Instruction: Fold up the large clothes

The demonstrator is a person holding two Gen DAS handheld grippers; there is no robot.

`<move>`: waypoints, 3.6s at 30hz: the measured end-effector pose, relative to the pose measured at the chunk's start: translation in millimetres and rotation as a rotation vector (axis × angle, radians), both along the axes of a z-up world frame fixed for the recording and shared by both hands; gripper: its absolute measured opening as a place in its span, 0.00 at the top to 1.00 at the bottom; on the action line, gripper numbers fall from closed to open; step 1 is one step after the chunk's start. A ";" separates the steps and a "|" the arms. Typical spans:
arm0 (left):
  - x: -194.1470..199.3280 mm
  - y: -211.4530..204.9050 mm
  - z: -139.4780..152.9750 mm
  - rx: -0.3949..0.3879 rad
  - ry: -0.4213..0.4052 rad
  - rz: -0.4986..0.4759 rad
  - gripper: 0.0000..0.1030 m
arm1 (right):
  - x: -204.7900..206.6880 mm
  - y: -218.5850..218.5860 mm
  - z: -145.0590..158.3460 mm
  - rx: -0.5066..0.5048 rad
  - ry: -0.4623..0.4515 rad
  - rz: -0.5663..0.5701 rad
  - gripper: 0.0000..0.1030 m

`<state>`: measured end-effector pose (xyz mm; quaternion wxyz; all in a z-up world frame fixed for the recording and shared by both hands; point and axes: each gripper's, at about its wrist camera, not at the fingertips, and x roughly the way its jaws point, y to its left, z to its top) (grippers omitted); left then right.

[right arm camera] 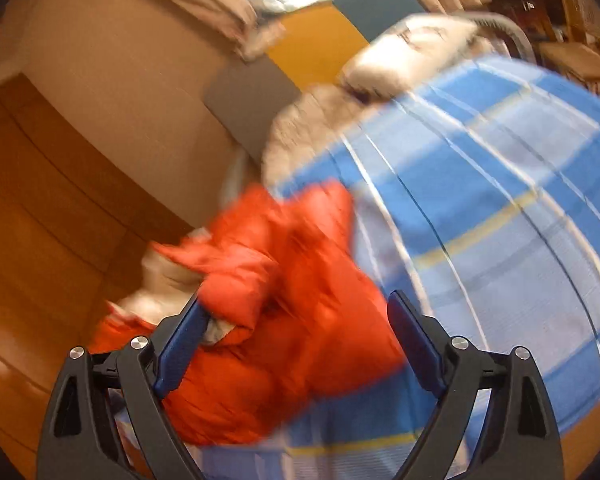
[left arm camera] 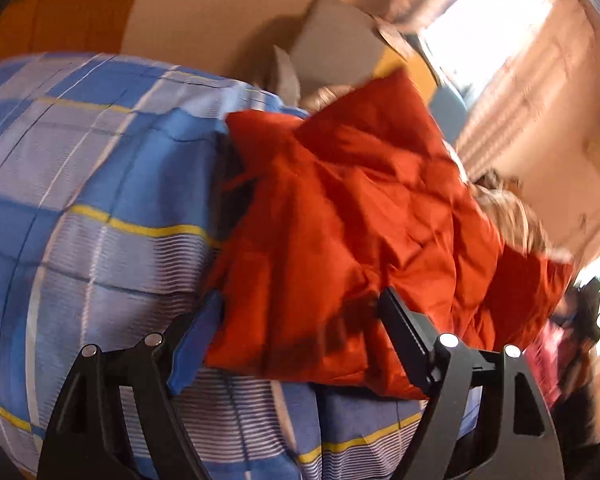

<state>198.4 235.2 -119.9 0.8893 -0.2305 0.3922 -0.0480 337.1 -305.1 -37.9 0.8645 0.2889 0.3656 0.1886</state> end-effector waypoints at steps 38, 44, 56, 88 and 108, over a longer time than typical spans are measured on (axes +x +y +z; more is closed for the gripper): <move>-138.3 -18.0 16.7 -0.131 -0.084 0.021 0.94 | -97.3 2.7 -34.9 -0.292 0.156 0.245 0.88; -152.5 -19.3 28.7 0.015 -0.086 0.064 0.37 | -113.6 8.0 -34.4 -0.377 0.151 0.277 0.67; -80.8 -27.4 61.8 0.206 -0.126 -0.079 0.33 | -27.0 56.6 4.0 -0.581 -0.060 0.347 0.24; 9.8 18.4 75.2 0.156 -0.151 0.187 0.99 | 30.4 85.8 19.0 -0.622 -0.072 0.011 0.96; 121.8 15.1 0.2 0.323 0.129 0.279 0.99 | 133.7 121.0 -61.6 -0.803 0.091 -0.093 0.96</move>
